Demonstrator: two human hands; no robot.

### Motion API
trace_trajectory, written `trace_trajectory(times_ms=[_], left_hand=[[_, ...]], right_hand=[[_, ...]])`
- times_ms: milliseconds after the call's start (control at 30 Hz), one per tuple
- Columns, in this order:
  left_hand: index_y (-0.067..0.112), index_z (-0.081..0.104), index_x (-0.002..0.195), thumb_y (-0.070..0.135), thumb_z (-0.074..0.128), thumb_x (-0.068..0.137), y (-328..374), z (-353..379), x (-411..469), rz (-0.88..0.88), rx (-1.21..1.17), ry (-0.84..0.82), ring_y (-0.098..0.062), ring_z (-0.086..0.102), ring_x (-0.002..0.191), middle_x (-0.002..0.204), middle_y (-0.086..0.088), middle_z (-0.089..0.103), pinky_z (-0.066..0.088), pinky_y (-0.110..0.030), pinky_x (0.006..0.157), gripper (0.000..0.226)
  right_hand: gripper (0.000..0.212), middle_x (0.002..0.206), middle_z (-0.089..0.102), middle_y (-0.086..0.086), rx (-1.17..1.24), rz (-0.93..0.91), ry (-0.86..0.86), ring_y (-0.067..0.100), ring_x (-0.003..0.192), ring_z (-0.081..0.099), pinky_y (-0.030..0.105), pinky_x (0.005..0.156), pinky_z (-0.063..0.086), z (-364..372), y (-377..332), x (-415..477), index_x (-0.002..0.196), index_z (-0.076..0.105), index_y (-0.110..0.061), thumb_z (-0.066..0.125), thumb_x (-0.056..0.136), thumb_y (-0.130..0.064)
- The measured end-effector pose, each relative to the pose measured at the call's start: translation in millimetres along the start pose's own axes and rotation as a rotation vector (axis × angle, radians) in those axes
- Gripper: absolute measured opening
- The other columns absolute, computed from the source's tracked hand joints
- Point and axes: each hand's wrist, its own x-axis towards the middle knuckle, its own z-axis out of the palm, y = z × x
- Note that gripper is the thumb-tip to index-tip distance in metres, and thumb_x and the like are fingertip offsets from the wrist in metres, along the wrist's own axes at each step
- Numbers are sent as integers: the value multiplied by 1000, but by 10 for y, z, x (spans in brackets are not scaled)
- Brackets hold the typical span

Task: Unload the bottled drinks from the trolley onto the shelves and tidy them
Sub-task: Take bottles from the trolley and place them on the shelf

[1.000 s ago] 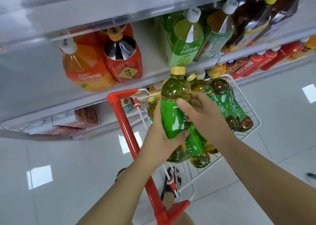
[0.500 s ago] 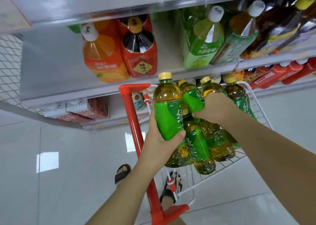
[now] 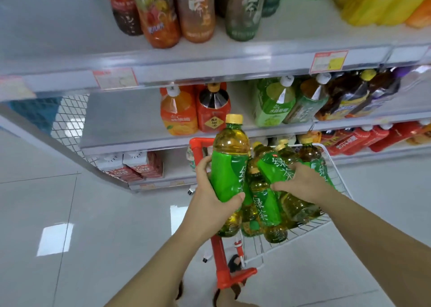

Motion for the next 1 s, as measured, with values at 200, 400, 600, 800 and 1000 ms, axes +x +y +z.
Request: trace_trajectory(times_ms=[200,400,600,800,1000], left_hand=[[49,26,115,5,72,77,559,-337,-393,130,-31,55,18,56,88,108,26,47,44,-3,66,75],[48,31,119,4,74,73,871,-797,-703,183,-41,195,21,53,90,110,27,50,43,-1,69,77],[27,46,124,3,67,80,1096,-1575,-697,84,-234,307,-4,63,88,104,8,64,51,-22,73,54],[19,58,100,10,61,86,1305,-2546,-349,53,-401,414,-20,67,77,91,-6,69,56,-35,71,17],[18,59,102,18,63,86,1264,-3186,-19,-29,-473,392,-27,67,76,87,-8,69,57,-39,71,17]], right_hand=[[79,135,50,5,229,-229,113,14,104,46,27,87,36,-323,-397,-894,138,40,-13,76,72,-38],[79,143,40,-8,364,-467,214,11,129,40,23,100,30,-465,-1021,-1585,143,33,-23,70,76,-44],[40,89,54,-28,440,-602,244,-8,84,57,1,62,37,-333,-1925,-1773,104,47,-41,74,77,-30],[35,91,66,-6,475,-687,337,11,85,63,25,75,49,15,-3106,-1473,101,58,-32,77,72,-25],[34,89,61,-2,476,-741,602,20,88,57,32,73,47,282,-4124,-974,96,60,-23,74,67,-34]])
